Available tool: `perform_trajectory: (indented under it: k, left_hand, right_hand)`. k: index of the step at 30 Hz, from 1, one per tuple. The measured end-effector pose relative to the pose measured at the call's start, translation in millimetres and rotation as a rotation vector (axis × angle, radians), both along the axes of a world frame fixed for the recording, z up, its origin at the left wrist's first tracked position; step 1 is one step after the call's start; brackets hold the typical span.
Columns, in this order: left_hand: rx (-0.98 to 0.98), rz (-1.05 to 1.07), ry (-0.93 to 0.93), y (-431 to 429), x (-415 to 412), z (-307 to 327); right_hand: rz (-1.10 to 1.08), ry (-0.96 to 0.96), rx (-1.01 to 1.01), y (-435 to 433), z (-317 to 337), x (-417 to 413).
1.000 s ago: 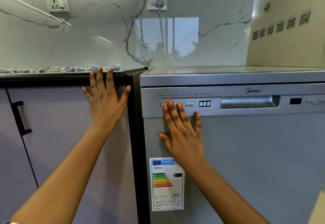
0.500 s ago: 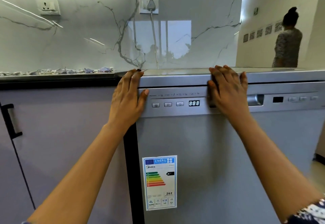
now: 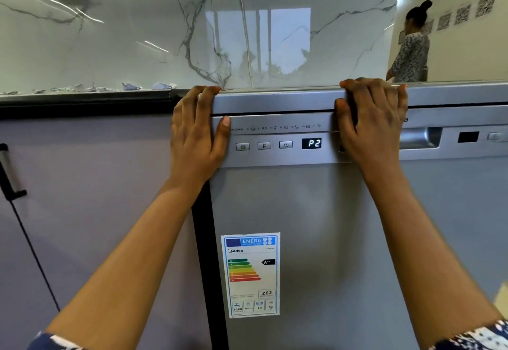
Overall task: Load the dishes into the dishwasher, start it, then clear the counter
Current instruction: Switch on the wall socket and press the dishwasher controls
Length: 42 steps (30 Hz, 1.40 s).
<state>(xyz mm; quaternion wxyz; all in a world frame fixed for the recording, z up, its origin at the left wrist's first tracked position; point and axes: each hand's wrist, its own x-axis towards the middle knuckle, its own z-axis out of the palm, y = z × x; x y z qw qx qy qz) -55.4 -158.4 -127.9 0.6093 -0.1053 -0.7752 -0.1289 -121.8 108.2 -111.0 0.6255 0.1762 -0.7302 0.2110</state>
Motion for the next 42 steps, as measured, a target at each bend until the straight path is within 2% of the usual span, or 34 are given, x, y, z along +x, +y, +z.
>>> perform_trajectory:
  k: [7,14,18,23,29,35,40,42]
  left_hand:
    - [-0.017,0.045,0.054,-1,0,-1]
    - [-0.045,0.117,0.117,-5,8,6]
    - [0.003,0.075,0.067,0,11,3]
    - [0.026,0.002,-0.050,-4,9,11]
    - [0.118,-0.165,-0.340,-4,25,24]
    - [0.145,-0.093,-0.677,7,50,56]
    - [0.104,-0.028,-1.024,16,68,100]
    - [0.144,-0.016,-1.103,17,70,113]
  right_hand:
    - [0.021,0.014,0.002,1,-2,-2]
    - [0.053,0.149,-0.086,-4,-2,-10]
    - [0.092,0.139,-0.075,-1,-7,-8]
    - [0.180,-0.038,-0.026,6,4,-2]
    - [0.196,-0.439,0.105,17,30,19]
    - [0.131,-0.823,0.292,24,63,42]
    - [0.056,-1.011,0.433,28,107,52]
    - [0.000,-1.061,0.504,24,121,51]
